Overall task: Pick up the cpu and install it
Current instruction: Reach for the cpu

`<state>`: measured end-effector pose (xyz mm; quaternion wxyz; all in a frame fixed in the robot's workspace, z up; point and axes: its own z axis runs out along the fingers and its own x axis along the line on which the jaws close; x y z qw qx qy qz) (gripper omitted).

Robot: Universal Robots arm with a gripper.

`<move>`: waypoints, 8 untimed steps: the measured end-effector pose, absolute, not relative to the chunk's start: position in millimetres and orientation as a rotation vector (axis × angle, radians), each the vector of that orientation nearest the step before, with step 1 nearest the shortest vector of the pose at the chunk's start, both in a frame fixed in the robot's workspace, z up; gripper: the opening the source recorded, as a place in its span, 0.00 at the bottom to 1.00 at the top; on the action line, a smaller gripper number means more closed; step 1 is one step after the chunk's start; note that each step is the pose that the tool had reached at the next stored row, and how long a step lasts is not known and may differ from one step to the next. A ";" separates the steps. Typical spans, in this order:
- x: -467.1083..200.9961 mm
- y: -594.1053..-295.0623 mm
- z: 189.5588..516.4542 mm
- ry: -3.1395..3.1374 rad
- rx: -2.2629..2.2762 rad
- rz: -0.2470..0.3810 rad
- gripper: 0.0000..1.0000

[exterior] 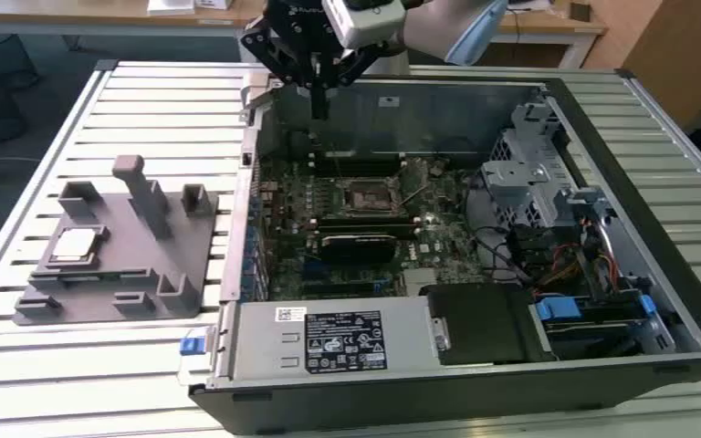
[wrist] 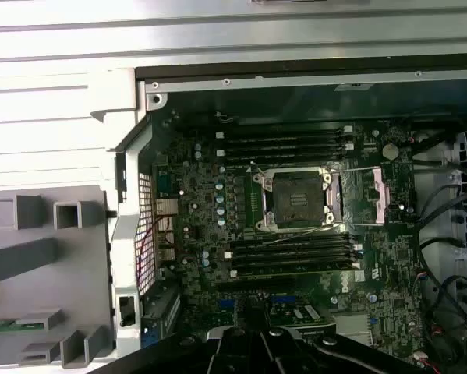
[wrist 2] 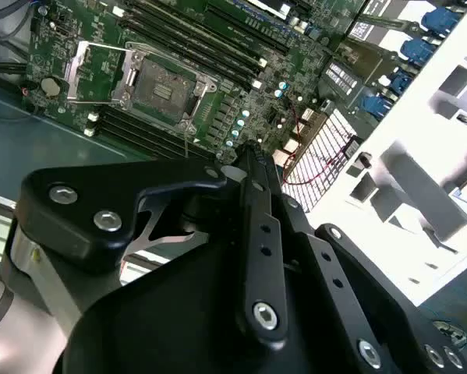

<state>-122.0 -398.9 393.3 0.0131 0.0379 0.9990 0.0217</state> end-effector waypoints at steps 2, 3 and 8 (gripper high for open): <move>-122.0 -398.9 393.3 3.112 0.118 0.068 0.11; -122.0 -398.9 393.3 3.112 0.118 0.068 0.11; -123.5 -398.9 393.4 3.113 0.118 0.067 0.11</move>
